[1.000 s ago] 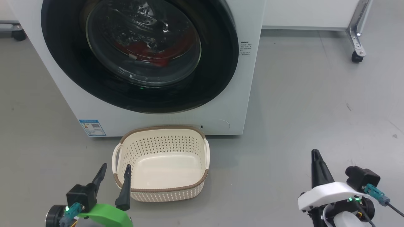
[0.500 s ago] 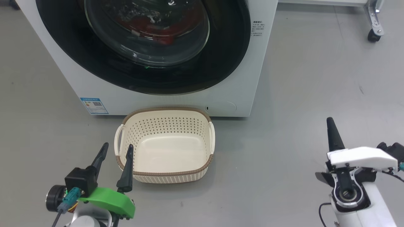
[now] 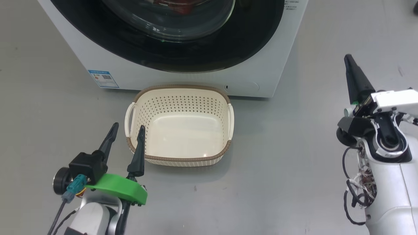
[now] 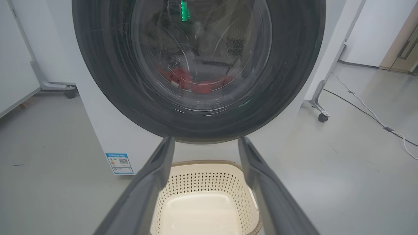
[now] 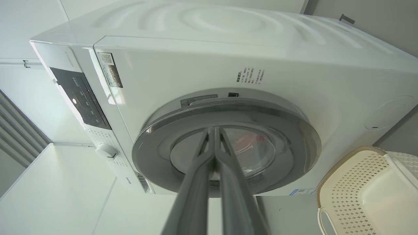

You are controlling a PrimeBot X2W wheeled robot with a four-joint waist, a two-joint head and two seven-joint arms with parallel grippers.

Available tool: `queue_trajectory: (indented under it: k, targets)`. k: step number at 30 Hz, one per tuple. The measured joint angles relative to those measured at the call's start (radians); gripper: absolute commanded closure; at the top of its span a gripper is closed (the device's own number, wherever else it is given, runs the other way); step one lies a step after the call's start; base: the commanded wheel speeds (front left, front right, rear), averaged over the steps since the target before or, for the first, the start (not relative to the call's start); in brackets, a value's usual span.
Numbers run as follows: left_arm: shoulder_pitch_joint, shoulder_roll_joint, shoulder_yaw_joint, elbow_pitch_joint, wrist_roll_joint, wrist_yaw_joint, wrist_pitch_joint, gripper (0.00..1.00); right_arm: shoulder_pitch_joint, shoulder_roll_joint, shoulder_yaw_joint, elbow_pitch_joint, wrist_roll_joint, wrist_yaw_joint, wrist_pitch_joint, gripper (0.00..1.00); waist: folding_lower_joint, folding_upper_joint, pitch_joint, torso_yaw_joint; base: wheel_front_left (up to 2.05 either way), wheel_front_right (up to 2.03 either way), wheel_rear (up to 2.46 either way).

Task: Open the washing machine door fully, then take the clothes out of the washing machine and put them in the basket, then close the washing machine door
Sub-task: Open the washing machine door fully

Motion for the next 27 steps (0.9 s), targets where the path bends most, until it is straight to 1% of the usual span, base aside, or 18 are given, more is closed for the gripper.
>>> queue_trajectory:
  k: [2, 8, 13, 14, 21, 27]
  targets:
    - [-0.012, -0.016, -0.004, -0.005, -0.004, -0.006, 0.0, 0.0, -0.038, -0.003, 0.0, -0.001, 0.016, -0.017, 0.028, 1.0, 0.0, 0.0, 0.017, 0.009, 0.0, 0.0, 0.0]
    - [-0.05, -0.015, -0.012, -0.009, 0.002, -0.012, 0.0, 0.0, -0.157, -0.044, 0.005, 0.003, 0.018, -0.067, 0.085, 1.0, 0.0, 0.0, 0.067, 0.034, 0.0, 0.0, 0.0]
    - [-0.076, -0.016, -0.022, -0.008, 0.006, -0.015, 0.0, 0.0, -0.249, -0.072, 0.005, 0.027, 0.024, -0.101, 0.122, 1.0, 0.0, 0.0, 0.108, 0.054, 0.0, 0.0, 0.0]
    - [-0.076, -0.016, -0.022, -0.008, 0.006, -0.015, 0.0, 0.0, -0.249, -0.072, 0.005, 0.027, 0.024, -0.101, 0.122, 1.0, 0.0, 0.0, 0.108, 0.054, 0.0, 0.0, 0.0]
    - [-0.106, -0.018, -0.03, 0.004, 0.013, -0.017, -0.001, 0.0, -0.371, -0.108, -0.009, 0.071, 0.033, -0.137, 0.146, 1.0, 0.0, 0.0, 0.152, 0.087, 0.0, 0.0, 0.0]
    - [-0.127, -0.031, -0.035, 0.013, 0.02, -0.024, -0.001, 0.0, -0.462, -0.144, -0.012, 0.109, 0.032, -0.155, 0.163, 1.0, 0.0, 0.0, 0.182, 0.119, 0.0, 0.0, 0.0]
